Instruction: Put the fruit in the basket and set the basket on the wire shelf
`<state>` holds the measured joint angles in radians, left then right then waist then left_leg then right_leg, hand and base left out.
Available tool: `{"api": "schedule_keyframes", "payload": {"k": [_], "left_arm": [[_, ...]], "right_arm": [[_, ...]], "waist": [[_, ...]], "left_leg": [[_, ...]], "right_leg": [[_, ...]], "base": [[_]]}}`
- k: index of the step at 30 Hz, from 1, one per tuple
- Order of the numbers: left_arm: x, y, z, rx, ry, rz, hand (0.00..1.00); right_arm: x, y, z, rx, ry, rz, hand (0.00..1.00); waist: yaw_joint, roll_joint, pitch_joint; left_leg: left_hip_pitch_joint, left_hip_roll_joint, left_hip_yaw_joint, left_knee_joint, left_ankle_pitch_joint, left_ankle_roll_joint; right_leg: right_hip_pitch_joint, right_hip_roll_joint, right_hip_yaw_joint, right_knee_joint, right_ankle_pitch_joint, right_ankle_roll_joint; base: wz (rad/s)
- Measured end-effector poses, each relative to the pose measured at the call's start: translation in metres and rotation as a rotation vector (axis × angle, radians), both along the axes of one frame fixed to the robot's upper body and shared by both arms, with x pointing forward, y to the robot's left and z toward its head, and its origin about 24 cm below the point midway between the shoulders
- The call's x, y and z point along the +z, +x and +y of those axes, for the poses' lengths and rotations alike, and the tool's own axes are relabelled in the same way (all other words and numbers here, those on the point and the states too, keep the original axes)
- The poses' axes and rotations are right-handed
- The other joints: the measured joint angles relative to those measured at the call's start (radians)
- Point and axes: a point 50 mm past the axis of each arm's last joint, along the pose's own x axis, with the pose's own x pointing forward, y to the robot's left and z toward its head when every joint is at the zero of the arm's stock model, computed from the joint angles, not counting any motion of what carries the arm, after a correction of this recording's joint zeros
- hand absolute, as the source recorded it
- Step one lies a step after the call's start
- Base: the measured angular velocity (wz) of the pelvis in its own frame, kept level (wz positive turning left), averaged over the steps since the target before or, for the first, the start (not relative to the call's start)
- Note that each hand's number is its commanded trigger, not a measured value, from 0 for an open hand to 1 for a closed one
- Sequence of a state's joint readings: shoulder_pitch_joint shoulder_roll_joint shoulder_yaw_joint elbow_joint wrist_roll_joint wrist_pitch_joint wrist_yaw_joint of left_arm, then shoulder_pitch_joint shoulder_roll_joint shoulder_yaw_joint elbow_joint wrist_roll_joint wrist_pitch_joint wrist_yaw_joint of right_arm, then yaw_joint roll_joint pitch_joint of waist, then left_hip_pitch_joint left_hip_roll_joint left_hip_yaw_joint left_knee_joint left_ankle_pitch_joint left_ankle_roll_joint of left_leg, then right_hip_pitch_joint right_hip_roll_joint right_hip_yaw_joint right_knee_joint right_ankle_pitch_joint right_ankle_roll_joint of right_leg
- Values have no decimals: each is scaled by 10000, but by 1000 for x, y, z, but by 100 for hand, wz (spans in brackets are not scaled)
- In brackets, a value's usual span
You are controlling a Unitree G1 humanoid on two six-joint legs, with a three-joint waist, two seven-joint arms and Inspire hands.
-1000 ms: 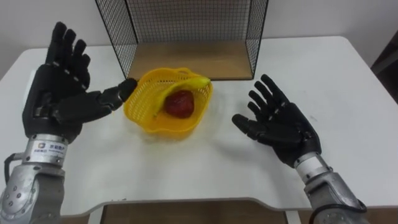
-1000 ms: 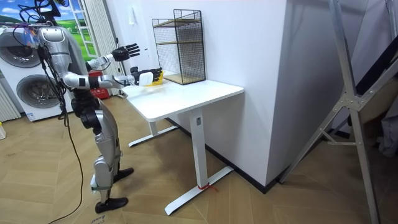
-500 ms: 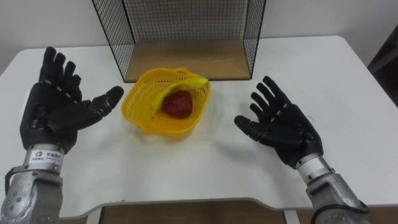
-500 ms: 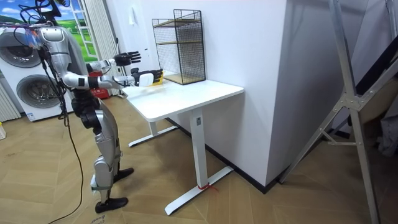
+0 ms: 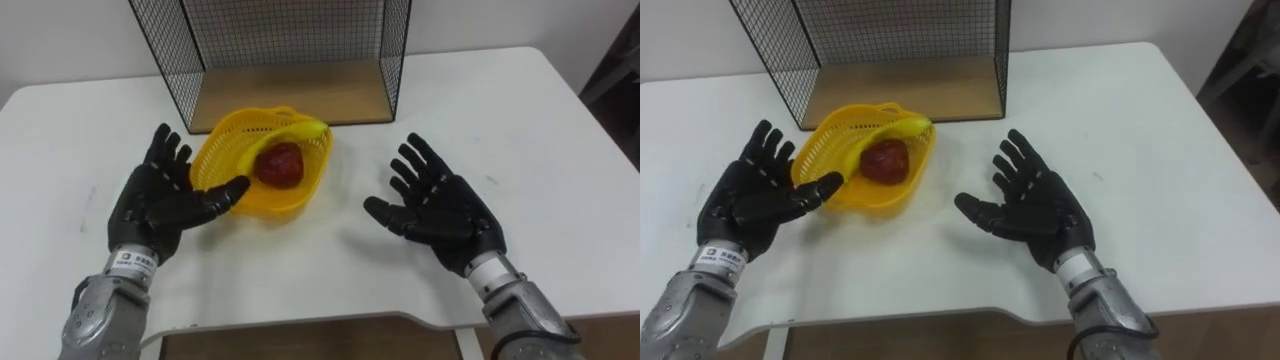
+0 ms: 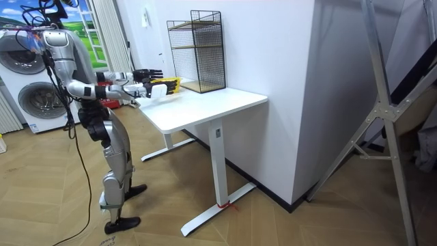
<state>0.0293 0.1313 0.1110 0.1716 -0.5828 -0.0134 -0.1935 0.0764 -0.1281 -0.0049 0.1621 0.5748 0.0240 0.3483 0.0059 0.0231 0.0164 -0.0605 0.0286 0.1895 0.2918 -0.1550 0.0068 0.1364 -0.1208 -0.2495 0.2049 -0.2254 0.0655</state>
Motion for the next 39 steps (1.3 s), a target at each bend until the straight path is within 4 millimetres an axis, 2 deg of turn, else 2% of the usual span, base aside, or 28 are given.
{"api": "schedule_keyframes", "payload": {"k": [3, 16, 23, 34, 39], "left_arm": [[-2, 4, -2, -58, -621, 20, 0], [-9, 4, -9, -448, -739, 442, 0], [-31, -1, -14, -812, -943, 1626, 0], [-26, 5, -17, -1078, -954, 1383, 0], [-20, 12, -20, -1256, -757, 1137, 0]], "right_arm": [[-3, 0, 5, 199, 27, 128, 0], [-4, 3, 11, 236, 32, 330, 0], [-6, 4, 11, 197, 102, 578, 0], [11, 23, 15, 186, 8, -15, 0], [13, 33, 15, 56, -112, -22, 0]], "waist": [[-7, 1, 0], [-64, -4, -3], [-59, -30, -13], [-93, -86, -31], [-95, -204, -22]], "left_leg": [[23, 5, 4, -8, 1, -2], [32, 5, 23, -10, 1, -1], [106, 9, 60, -26, 2, -2], [111, 18, 60, -20, 3, -3], [107, 16, 56, -23, 4, -4]], "right_leg": [[10, 2, 19, 1, 0, 0], [22, 1, -1, 6, 0, 0], [59, -4, 2, 14, 0, 0], [67, -2, -9, 10, 0, 0], [61, -2, -6, 10, 0, 0]], "base": [[0], [0], [0], [0], [0]]}}
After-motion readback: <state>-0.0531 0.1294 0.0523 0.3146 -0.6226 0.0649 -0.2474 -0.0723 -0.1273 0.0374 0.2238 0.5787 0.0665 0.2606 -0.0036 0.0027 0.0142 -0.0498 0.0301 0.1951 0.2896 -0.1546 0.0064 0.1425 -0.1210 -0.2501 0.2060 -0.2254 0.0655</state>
